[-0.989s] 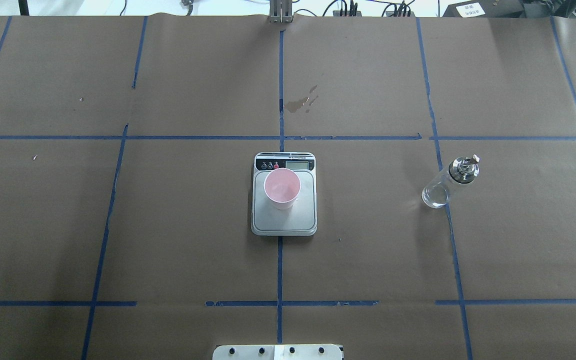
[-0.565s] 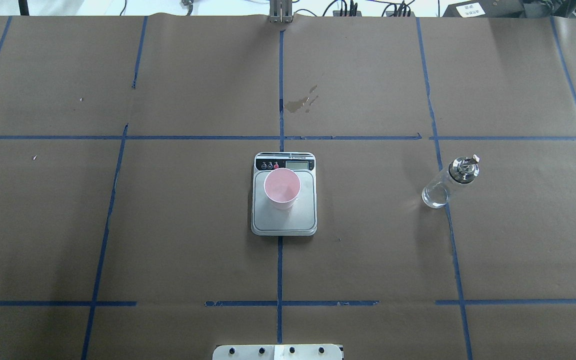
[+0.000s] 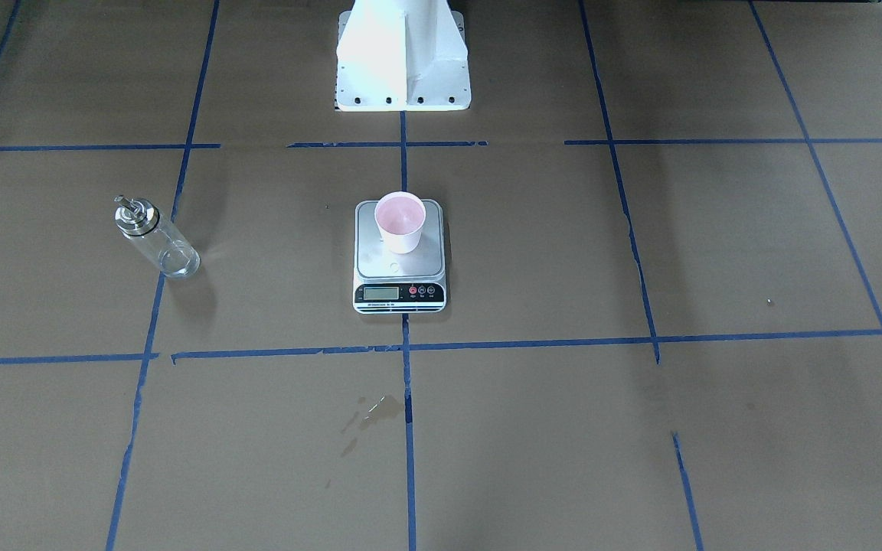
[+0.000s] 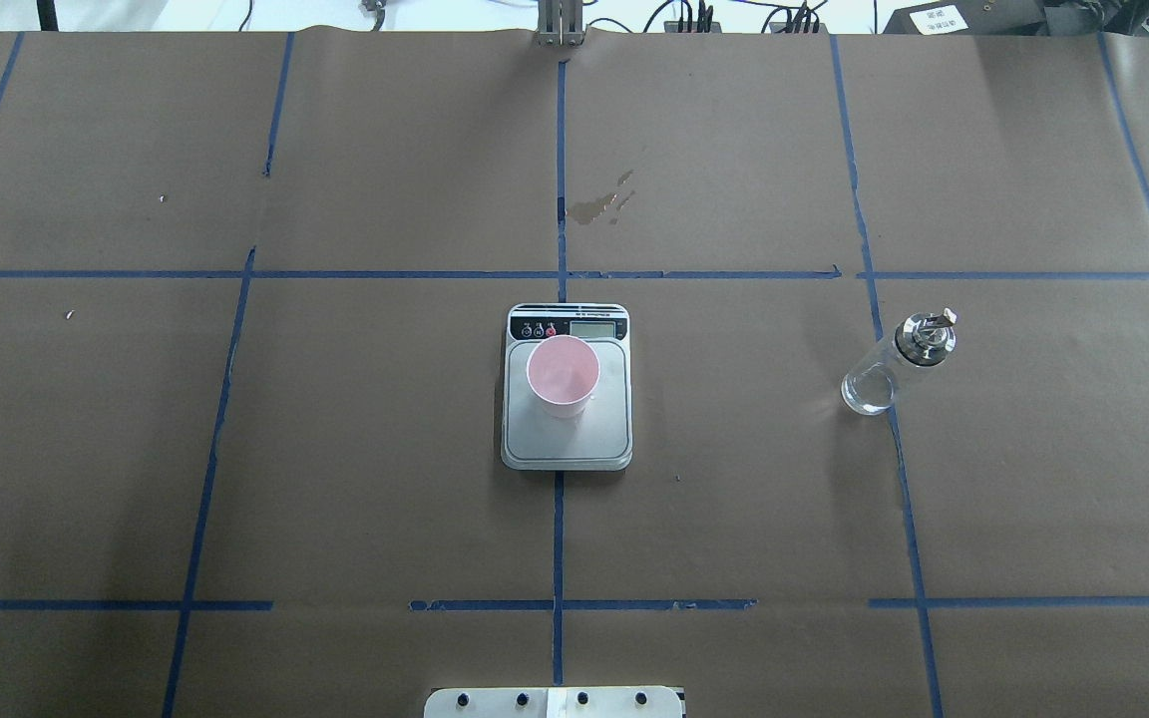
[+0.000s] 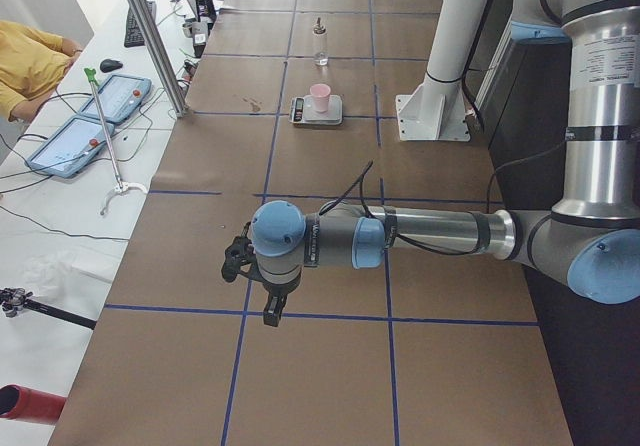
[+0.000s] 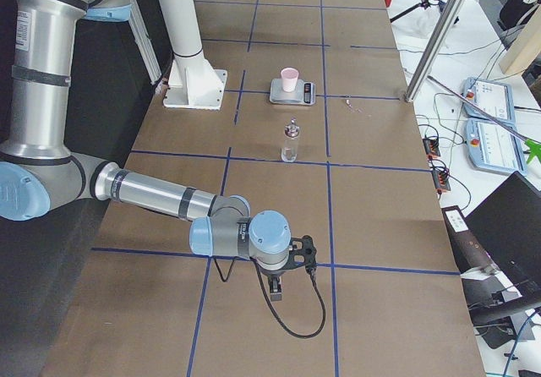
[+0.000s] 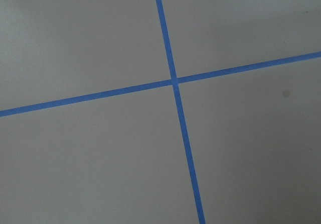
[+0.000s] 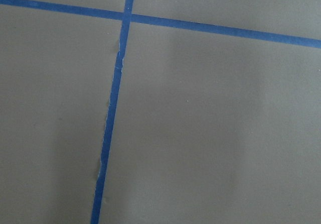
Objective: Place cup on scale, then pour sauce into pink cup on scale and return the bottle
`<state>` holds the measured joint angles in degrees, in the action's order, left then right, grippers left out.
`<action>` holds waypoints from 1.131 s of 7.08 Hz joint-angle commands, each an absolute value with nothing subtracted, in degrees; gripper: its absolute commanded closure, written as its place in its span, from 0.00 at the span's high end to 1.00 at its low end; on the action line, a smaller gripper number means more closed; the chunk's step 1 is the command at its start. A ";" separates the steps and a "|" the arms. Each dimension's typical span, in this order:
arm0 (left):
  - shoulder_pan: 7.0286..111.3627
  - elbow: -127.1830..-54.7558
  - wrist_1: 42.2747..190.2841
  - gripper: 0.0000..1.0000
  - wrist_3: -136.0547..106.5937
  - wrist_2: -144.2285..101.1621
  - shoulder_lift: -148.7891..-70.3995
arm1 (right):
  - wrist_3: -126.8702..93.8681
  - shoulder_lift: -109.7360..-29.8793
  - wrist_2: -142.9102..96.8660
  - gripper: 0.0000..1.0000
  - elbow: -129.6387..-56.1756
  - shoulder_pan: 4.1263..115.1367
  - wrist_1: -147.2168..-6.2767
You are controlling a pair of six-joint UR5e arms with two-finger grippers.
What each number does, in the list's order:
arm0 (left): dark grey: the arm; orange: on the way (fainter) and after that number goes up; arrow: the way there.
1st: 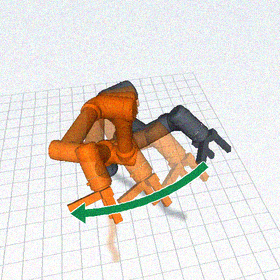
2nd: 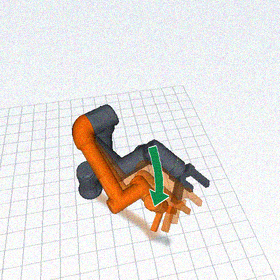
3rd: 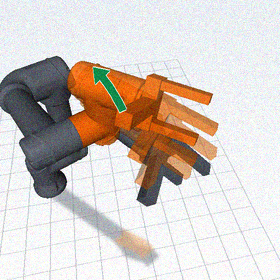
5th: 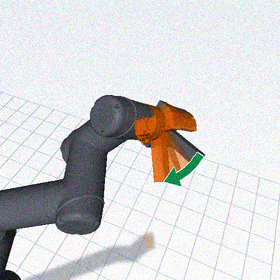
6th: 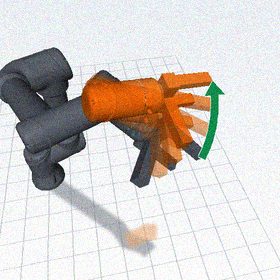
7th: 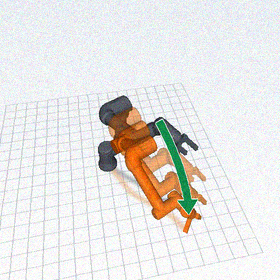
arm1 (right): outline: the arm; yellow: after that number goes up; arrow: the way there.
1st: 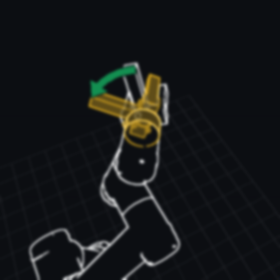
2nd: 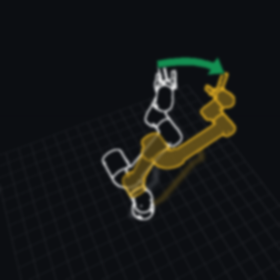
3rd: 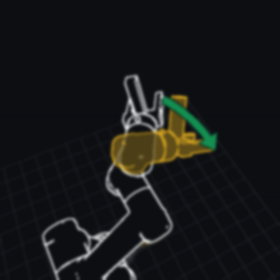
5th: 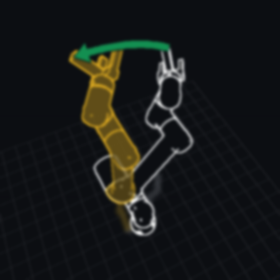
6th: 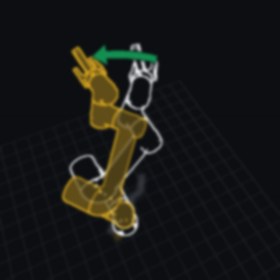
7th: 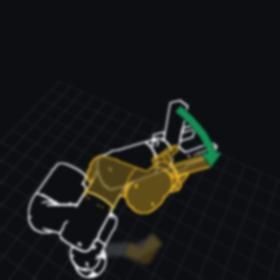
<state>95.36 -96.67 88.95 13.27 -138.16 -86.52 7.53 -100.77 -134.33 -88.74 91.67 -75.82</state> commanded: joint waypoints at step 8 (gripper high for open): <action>95.36 -96.59 88.95 1.00 13.18 -138.16 -86.48 | 7.47 -97.47 -131.57 1.00 -88.95 90.18 -77.43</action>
<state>95.36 -96.59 88.95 13.21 -138.16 -86.48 7.40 -97.41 -131.64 -89.03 90.23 -77.63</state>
